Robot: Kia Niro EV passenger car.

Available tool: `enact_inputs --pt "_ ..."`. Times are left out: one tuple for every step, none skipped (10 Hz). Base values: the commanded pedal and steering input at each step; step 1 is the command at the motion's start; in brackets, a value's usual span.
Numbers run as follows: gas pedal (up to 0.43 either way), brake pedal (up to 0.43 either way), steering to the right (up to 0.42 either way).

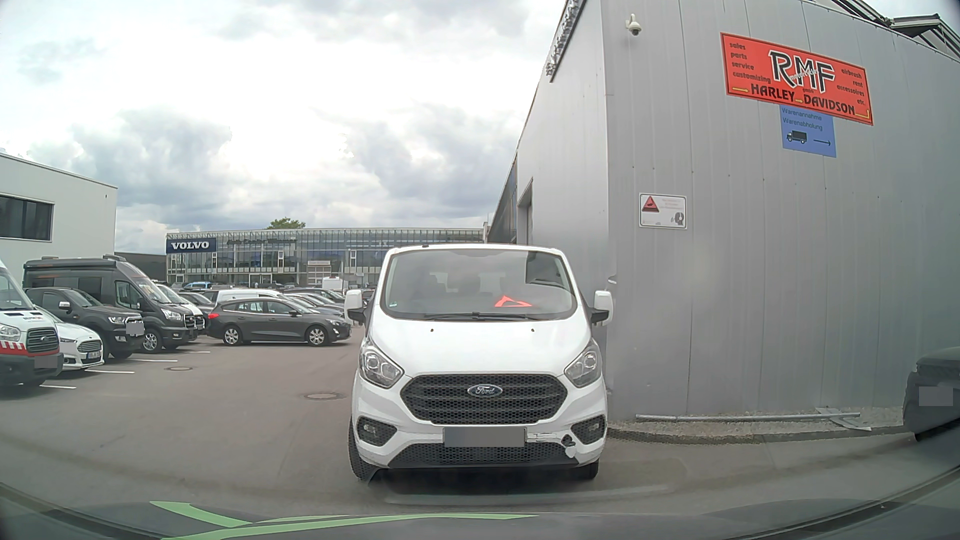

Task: Follow the waypoints while adhering to traffic rules and regulations

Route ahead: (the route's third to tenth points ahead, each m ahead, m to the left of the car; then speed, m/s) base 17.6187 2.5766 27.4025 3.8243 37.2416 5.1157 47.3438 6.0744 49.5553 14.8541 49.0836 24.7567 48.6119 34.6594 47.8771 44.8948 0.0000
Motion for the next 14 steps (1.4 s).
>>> enact_inputs --pt "0.0 0.409 -0.462" --pt "0.0 0.409 -0.462" --pt "0.0 0.409 -0.462" --pt "0.0 0.409 -0.462" --pt "0.0 0.409 -0.463" --pt "0.0 0.409 -0.463" --pt "0.0 0.409 -0.463" --pt "0.0 0.409 -0.462" --pt "0.0 0.409 -0.462" --pt "0.0 0.409 -0.462" --pt "0.0 0.409 -0.462" --pt "0.0 0.409 -0.463" --pt "0.0 0.415 -0.462" --pt "0.0 0.409 -0.463"
